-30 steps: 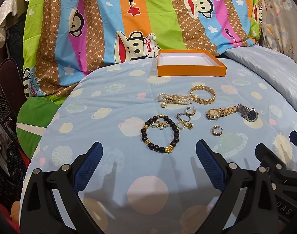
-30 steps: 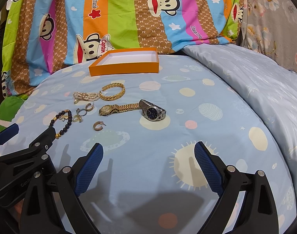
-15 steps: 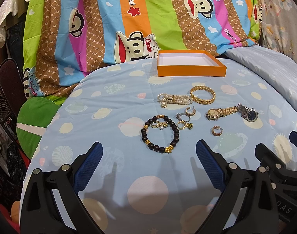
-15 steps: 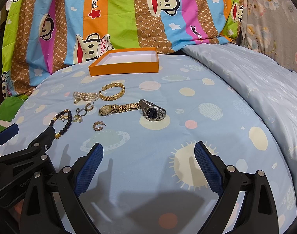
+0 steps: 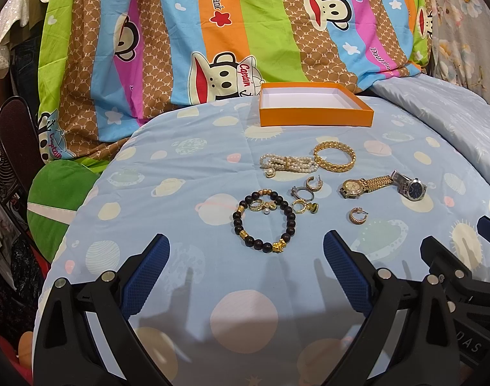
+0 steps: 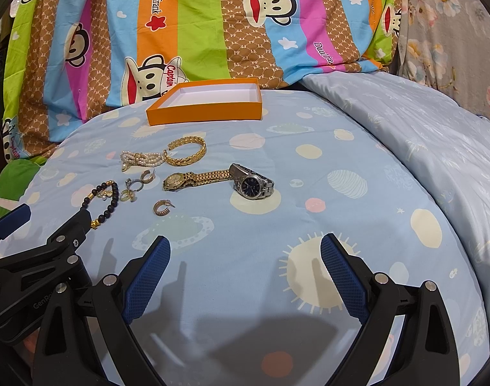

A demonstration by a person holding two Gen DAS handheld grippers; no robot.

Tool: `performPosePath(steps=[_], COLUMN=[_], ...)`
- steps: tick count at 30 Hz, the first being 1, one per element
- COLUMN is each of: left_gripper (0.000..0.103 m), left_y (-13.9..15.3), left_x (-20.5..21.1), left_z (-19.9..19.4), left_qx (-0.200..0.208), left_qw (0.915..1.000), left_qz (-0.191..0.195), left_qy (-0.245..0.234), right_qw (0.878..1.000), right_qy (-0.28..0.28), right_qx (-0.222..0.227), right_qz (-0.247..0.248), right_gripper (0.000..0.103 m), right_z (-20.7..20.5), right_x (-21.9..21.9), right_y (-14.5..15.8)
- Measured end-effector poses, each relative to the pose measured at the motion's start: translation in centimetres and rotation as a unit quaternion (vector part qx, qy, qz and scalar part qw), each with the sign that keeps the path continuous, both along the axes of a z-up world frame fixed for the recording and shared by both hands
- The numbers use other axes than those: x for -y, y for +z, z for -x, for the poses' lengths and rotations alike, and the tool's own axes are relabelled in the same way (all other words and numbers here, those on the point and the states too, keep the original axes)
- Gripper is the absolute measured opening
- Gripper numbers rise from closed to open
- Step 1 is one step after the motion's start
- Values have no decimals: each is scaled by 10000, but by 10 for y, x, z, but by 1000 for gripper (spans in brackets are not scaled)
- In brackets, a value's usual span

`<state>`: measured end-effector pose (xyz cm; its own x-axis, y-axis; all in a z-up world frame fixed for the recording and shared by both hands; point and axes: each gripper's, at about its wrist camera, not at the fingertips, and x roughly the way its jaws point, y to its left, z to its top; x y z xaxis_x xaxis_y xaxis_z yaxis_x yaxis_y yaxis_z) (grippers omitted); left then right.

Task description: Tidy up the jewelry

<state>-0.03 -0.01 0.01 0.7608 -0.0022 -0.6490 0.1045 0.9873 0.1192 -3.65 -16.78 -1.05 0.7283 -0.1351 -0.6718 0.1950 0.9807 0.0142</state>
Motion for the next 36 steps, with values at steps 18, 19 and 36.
performPosePath(steps=[18,19,36], left_gripper=[94,94,94], left_y=[0,0,0], left_x=[0,0,-13], left_z=[0,0,-3], left_qx=[3,3,-137], left_qw=[10000,10000,9985], left_qz=[2,2,505], left_qy=[0,-1,-128], right_qw=[10000,10000,9990], right_qy=[3,2,166], right_qx=[-1,-1,-125], right_qz=[-7,-8,-396], right_gripper=[93,93,93], right_z=[0,0,-7], right_x=[1,1,11], right_y=[0,0,-2])
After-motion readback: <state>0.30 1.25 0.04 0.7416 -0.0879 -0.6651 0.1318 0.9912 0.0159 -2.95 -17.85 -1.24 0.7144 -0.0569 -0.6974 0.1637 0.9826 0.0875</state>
